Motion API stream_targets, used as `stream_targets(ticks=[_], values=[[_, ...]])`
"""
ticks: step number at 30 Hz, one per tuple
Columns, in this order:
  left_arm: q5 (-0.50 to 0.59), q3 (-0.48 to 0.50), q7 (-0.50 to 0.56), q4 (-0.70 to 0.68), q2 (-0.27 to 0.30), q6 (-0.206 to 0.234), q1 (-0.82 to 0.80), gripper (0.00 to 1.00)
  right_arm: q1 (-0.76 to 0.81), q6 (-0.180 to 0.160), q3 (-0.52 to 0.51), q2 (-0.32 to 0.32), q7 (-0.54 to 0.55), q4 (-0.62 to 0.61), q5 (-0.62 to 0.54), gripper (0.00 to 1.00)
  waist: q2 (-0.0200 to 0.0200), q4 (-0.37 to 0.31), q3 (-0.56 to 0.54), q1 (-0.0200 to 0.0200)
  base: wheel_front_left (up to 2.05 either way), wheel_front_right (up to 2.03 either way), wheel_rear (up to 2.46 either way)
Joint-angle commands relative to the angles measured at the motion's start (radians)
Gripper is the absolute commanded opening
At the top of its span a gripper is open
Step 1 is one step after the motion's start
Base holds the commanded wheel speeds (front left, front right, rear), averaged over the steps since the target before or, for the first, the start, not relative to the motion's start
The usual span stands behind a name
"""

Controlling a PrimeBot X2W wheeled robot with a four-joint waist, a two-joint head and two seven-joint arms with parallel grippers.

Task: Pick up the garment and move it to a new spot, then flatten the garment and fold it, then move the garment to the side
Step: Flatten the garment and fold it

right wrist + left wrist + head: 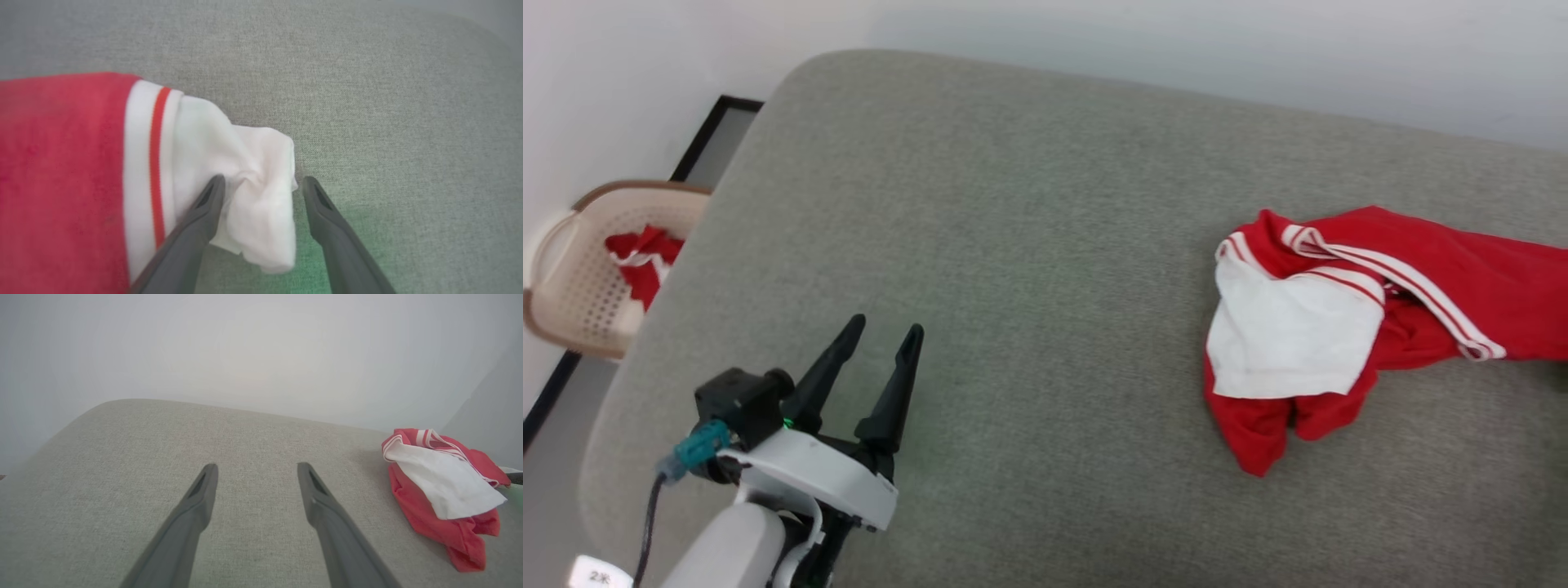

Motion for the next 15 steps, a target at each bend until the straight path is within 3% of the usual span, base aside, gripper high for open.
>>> stream_targets(ticks=[1, 9, 15], values=[[0.001, -0.001, 0.012, -0.008, 0.009, -0.004, -0.009, 1.00, -0.017, -0.001, 0.016, 0.014, 0.007, 0.005, 0.008, 1.00, 0.0000, -0.027, -0.016, 0.0000, 0.00, 0.00, 0.00], [-0.040, -0.016, 0.154, -0.063, 0.066, -0.018, -0.049, 1.00, -0.010, -0.001, 0.140, 0.079, -0.108, -0.094, 0.112, 1.00, 0.0000, -0.124, -0.058, 0.0000, 0.00, 0.00, 0.00], [-0.138, -0.028, 0.372, -0.109, 0.089, -0.011, -0.113, 1.00, 0.090, -0.001, 0.237, 0.133, -0.214, -0.252, 0.217, 1.00, 0.0000, -0.209, -0.084, 0.0000, 0.00, 0.00, 0.00]])
